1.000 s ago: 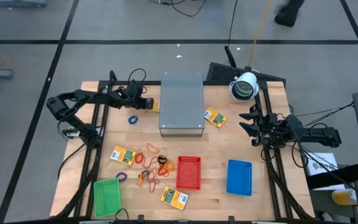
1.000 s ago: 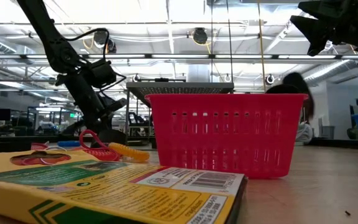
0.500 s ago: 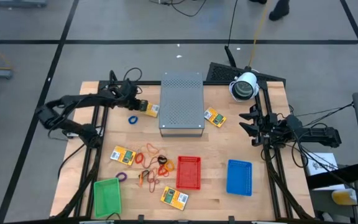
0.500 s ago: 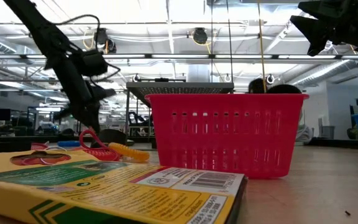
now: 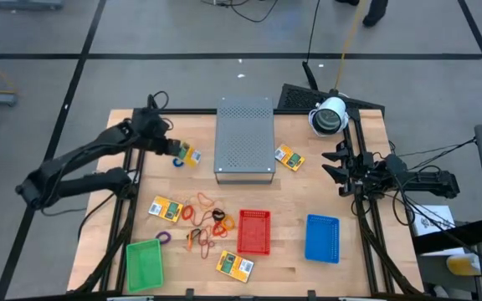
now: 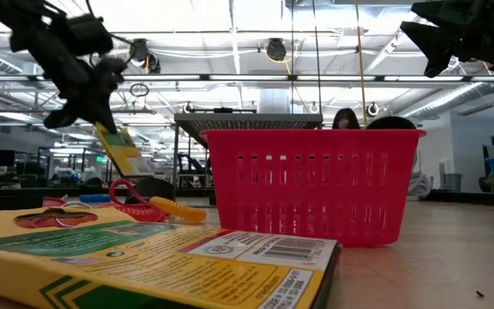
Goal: Pick & Place Office Desk Supplies
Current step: Put the yellow crayon box into the red bin
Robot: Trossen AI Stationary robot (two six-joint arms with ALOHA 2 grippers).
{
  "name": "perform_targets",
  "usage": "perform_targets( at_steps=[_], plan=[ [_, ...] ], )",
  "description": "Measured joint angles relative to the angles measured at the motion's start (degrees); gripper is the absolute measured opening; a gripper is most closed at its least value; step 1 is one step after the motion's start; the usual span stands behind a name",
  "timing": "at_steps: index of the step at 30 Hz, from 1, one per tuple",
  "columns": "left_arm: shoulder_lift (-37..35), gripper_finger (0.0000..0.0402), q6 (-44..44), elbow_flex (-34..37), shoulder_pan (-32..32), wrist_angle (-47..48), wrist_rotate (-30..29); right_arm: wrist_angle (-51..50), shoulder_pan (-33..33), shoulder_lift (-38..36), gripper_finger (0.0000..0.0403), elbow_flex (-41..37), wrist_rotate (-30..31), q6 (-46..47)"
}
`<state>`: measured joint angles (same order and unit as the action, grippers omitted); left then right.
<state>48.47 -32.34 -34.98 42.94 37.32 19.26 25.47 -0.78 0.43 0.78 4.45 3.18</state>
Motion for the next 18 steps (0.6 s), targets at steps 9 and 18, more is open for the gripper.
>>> perform_targets(
  at_steps=[9, 18],
  plan=[
    [-7.59, 0.0001, -5.20, -0.04, -9.24, 7.52, 10.41, 1.22, 0.00, 0.01, 0.0169, 0.00, 0.02, 0.06],
    [-7.37, 0.0000, -18.98, -0.04, -27.35, -5.20, 10.58, 3.15, 0.00, 0.01, 0.0169, 0.00, 0.02, 0.63]
  ],
)
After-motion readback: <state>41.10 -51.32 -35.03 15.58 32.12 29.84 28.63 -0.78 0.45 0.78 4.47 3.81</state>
